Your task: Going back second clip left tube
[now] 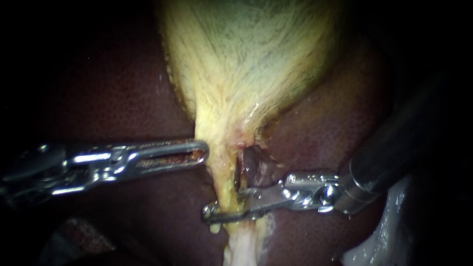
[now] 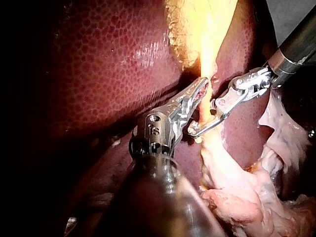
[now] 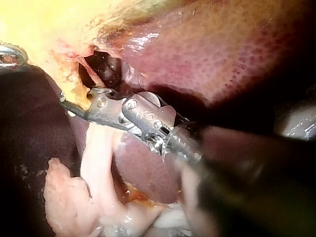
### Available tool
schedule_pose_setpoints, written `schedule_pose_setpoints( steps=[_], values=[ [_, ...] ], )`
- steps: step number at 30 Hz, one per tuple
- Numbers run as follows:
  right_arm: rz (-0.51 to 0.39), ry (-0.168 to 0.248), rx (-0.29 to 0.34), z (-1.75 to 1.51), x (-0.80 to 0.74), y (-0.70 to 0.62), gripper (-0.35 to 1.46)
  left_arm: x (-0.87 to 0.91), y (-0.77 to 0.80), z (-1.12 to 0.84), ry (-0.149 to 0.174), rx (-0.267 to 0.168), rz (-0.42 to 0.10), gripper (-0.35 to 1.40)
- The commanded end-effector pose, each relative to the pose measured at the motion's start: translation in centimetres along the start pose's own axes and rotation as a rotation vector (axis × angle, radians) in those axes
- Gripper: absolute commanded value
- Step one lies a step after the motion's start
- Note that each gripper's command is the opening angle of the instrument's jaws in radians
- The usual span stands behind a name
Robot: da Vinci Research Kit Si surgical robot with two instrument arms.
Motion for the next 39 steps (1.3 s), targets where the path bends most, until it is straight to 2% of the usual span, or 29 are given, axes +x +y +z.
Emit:
schedule_pose_setpoints(
  steps=[1,9,11,15,18,23,30,39],
  values=[
    [-0.001,0.000,0.000,0.00,0.00,0.00,-0.35,0.00,0.00,0.00,0.000,0.000,0.000,-0.35],
    [0.004,-0.010,0.009,0.00,-0.01,-0.01,-0.32,0.00,0.00,0.00,0.000,0.000,0.000,-0.35],
    [0.001,0.009,0.018,0.00,-0.01,-0.02,-0.03,0.00,0.00,-0.01,0.000,0.000,0.000,-0.35],
    [-0.004,0.037,0.034,0.02,0.01,-0.04,0.35,0.00,0.00,-0.01,0.000,0.000,0.000,-0.35],
    [-0.030,0.047,0.044,0.03,0.02,-0.03,0.45,0.00,0.00,-0.01,0.000,0.000,0.000,-0.35],
    [-0.130,0.052,0.042,0.03,0.04,-0.02,0.53,0.01,0.00,-0.01,0.000,0.000,0.000,-0.35],
    [-0.240,0.066,0.002,0.02,0.07,0.00,0.60,0.01,0.00,-0.02,0.000,0.000,0.000,-0.35],
    [-0.292,0.060,-0.007,0.22,0.06,-0.02,0.60,0.00,-0.01,0.00,0.000,-0.001,0.000,-0.35]
  ],
)
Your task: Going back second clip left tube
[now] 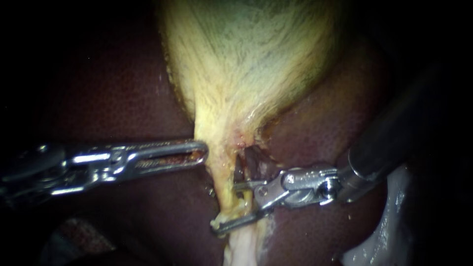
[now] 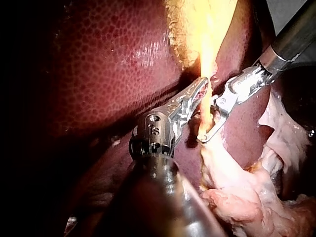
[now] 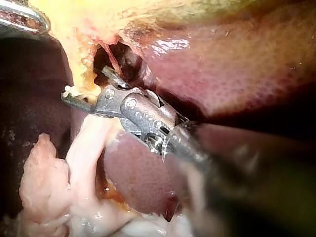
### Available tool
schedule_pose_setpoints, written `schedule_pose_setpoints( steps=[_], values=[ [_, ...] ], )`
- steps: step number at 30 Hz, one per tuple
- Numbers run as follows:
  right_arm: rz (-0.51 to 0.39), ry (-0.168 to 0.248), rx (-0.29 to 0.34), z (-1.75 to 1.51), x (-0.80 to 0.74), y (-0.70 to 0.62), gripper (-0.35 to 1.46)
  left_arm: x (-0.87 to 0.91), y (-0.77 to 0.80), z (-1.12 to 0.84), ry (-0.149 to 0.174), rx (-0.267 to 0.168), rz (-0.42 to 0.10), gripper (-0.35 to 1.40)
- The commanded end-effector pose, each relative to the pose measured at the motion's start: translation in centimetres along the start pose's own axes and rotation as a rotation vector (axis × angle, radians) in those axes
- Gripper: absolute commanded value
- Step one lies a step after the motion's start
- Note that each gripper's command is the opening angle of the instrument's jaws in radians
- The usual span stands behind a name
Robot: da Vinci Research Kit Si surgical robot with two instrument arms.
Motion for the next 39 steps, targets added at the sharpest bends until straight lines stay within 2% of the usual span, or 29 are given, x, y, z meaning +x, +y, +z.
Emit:
schedule_pose_setpoints(
  steps=[1,9,17,26,39],
  values=[
    [-0.004,-0.002,0.001,0.02,-0.01,-0.01,0.60,0.00,0.00,0.01,0.000,-0.001,0.000,-0.35],
    [-0.124,-0.015,0.025,0.13,-0.06,-0.03,0.60,0.00,-0.01,0.02,-0.001,-0.002,-0.001,-0.35],
    [-0.262,-0.022,0.050,0.01,-0.08,-0.07,0.59,0.01,0.00,-0.01,0.000,0.000,0.000,-0.35],
    [-0.307,-0.017,0.109,-0.32,-0.04,-0.09,0.56,0.01,0.01,-0.02,0.001,0.000,0.000,-0.35],
    [-0.311,-0.016,0.099,-0.37,-0.02,-0.09,0.58,0.01,0.02,-0.01,0.001,0.001,0.000,-0.35]
  ],
)
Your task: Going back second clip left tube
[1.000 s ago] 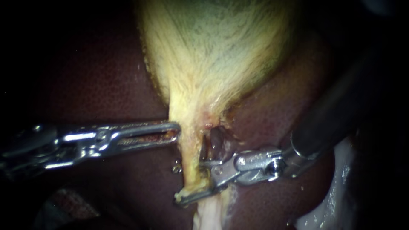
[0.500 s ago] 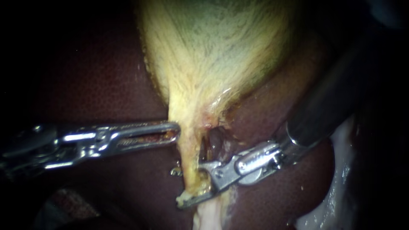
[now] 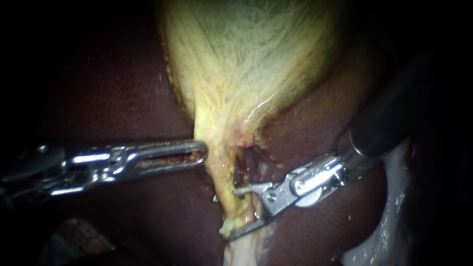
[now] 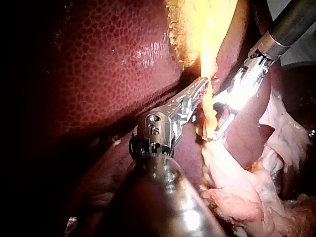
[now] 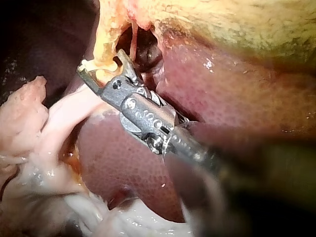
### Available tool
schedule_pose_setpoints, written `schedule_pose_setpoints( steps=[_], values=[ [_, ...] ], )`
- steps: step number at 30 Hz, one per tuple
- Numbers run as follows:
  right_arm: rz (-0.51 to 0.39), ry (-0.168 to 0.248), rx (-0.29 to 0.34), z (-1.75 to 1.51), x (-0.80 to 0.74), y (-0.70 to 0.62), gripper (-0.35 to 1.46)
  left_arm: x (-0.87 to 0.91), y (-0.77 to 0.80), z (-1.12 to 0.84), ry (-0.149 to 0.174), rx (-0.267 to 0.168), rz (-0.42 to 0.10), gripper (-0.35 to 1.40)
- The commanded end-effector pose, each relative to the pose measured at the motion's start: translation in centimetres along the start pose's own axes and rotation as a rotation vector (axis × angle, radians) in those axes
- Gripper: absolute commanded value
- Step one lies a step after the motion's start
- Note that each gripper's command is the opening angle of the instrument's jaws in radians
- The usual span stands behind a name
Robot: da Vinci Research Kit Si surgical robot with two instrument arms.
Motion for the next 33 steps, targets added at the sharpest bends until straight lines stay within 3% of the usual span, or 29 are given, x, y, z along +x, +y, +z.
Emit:
schedule_pose_setpoints(
  steps=[1,11,25,33],
  values=[
    [0.001,-0.001,0.000,0.04,0.00,0.00,0.58,0.00,0.00,0.01,0.000,0.000,0.000,-0.35],
    [-0.017,-0.015,-0.014,0.54,-0.12,0.09,0.58,0.00,-0.01,0.02,-0.001,-0.001,0.000,-0.35],
    [-0.007,-0.012,-0.020,0.57,-0.10,0.08,0.60,0.00,-0.03,0.02,-0.001,-0.002,-0.001,-0.35],
    [-0.121,-0.022,-0.017,0.55,-0.14,0.06,0.60,0.00,-0.03,0.02,-0.001,-0.001,-0.001,-0.35]
  ],
)
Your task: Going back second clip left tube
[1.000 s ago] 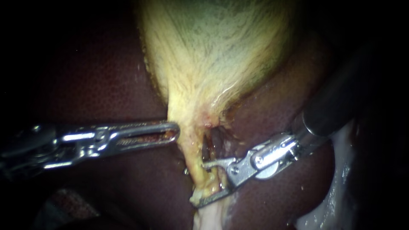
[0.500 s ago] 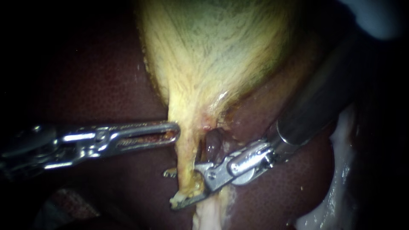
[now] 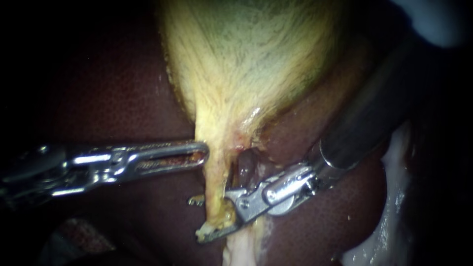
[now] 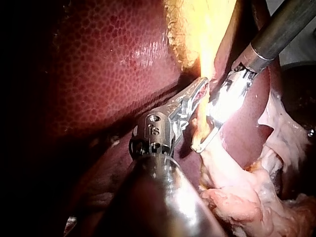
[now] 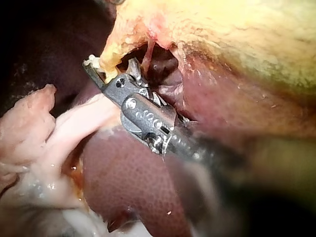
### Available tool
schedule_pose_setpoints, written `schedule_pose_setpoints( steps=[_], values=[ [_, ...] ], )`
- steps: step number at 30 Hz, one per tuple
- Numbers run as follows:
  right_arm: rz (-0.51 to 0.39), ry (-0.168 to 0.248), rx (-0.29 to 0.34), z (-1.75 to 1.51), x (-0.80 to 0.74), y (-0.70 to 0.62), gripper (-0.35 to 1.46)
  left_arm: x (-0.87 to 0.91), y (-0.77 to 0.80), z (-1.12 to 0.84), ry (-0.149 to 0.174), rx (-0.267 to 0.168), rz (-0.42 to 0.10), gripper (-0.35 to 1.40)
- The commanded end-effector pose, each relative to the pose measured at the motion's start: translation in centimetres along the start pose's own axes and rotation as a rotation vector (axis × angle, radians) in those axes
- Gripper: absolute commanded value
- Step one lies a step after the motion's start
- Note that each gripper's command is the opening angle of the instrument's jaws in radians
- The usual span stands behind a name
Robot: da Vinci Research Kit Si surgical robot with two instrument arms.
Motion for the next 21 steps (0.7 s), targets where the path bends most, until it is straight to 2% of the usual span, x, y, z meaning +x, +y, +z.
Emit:
schedule_pose_setpoints(
  steps=[1,5,8,9,11,14,21],
  values=[
    [-0.006,-0.001,0.001,0.00,-0.01,0.00,0.60,0.00,0.00,0.00,0.000,0.000,0.000,-0.35],
    [0.006,0.000,0.001,0.01,-0.01,0.00,0.60,0.00,0.00,0.00,0.000,0.000,0.000,-0.35],
    [0.130,0.027,-0.005,0.03,0.04,0.01,0.60,0.00,0.00,0.00,0.000,0.000,0.000,-0.35],
    [0.141,0.033,-0.006,0.03,0.05,0.01,0.60,0.00,0.00,0.00,0.000,0.000,0.000,-0.35],
    [0.240,0.068,-0.010,0.05,0.09,0.02,0.59,0.00,0.00,0.00,0.000,0.000,0.000,-0.35],
    [0.339,0.097,-0.011,0.07,0.13,0.03,0.58,0.00,0.00,0.01,0.000,0.000,0.000,-0.35],
    [0.532,0.128,-0.005,0.10,0.14,0.03,0.56,-0.01,-0.01,0.01,-0.001,-0.001,0.000,-0.35]
  ],
)
